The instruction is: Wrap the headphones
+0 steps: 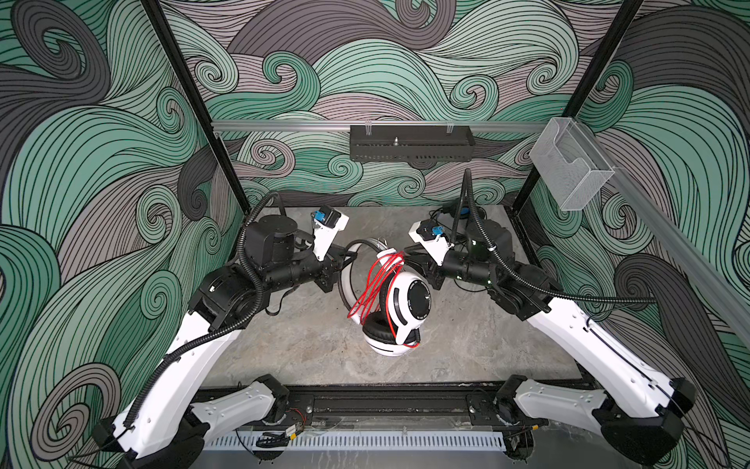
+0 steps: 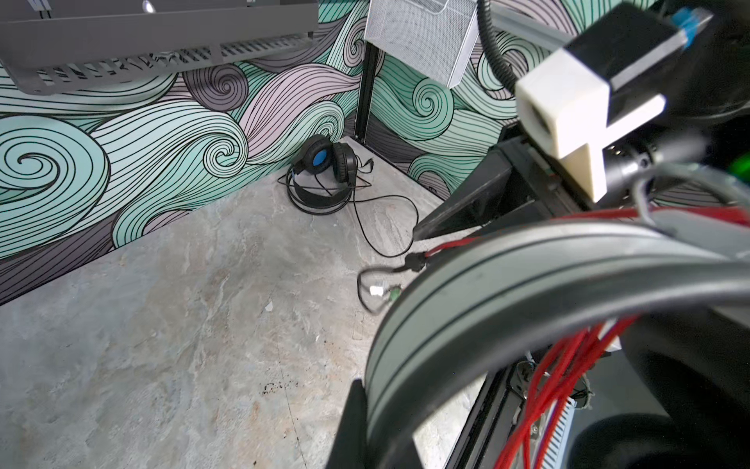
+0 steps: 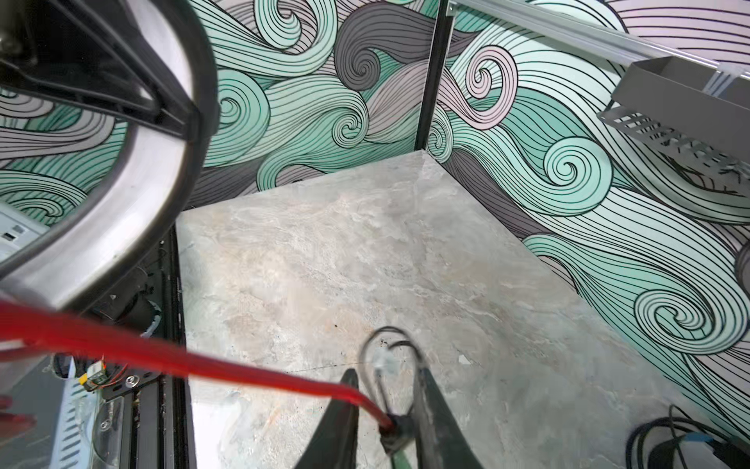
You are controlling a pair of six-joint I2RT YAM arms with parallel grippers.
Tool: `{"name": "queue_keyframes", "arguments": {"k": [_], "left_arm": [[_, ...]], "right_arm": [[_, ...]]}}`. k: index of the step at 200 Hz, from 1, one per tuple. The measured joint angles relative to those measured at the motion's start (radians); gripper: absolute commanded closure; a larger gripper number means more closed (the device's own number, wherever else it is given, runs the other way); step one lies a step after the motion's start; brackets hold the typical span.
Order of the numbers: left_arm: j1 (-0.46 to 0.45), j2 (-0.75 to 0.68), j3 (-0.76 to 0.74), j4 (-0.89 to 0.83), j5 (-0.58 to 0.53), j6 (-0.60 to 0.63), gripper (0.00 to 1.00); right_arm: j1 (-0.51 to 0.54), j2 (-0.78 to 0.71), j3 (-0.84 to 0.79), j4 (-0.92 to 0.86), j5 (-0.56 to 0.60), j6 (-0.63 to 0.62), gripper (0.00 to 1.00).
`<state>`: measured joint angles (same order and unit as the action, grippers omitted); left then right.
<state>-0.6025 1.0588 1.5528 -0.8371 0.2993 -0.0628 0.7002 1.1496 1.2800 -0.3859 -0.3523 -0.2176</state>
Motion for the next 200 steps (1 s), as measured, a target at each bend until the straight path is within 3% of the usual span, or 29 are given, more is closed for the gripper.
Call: {"name": "queue_keyframes", "arguments": {"k": [85, 200], "left_arm": [[0.0, 0.034, 0.057, 0.047, 0.011, -0.145, 1.0], [0.015, 0.058, 0.102, 0.076, 0.018, -0.268, 1.0]], "right_arm": [[-0.009, -0.034, -0.175, 0.23, -0.171, 0.253, 0.6], [-0.009, -0.177, -0.279, 0.253, -0.201, 0.329, 0.37]]}}
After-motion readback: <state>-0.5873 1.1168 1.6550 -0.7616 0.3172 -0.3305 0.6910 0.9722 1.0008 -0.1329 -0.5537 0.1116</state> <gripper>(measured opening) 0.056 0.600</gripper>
